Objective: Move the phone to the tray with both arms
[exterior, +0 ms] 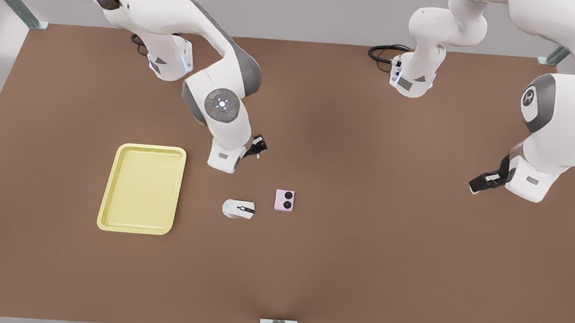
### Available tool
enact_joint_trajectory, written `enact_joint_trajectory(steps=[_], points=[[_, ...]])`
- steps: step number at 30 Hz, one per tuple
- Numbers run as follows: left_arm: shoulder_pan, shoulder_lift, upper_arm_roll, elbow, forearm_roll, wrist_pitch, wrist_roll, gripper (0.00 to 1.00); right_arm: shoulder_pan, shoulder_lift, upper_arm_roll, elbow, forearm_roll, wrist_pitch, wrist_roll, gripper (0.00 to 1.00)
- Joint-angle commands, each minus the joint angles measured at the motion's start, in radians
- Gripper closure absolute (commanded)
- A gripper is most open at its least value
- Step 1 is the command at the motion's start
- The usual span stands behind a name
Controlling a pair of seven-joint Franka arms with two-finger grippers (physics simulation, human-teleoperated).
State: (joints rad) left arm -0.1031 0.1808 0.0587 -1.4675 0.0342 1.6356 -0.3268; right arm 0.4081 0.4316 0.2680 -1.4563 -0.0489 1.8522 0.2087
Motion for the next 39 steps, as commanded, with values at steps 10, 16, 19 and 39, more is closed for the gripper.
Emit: enact_joint_trajectory(steps=[10,16,19,39], points=[[-0.003,0.132,-0.005,0.073,-0.037,-0.026,0.403,0.00,0.077,0.306,0.048,0.157,-0.149,0.199,0.978,0.00],[0.000,0.144,-0.003,0.073,-0.040,-0.013,0.410,0.00,0.098,0.401,0.066,0.180,-0.223,0.258,1.054,0.00],[0.000,0.144,0.001,0.073,-0.040,-0.013,0.410,0.00,0.101,0.427,0.059,0.175,-0.226,0.305,1.101,0.00],[0.000,0.155,0.003,0.073,-0.040,0.003,0.410,0.00,0.124,0.506,0.057,0.169,-0.305,0.375,1.127,0.00]])
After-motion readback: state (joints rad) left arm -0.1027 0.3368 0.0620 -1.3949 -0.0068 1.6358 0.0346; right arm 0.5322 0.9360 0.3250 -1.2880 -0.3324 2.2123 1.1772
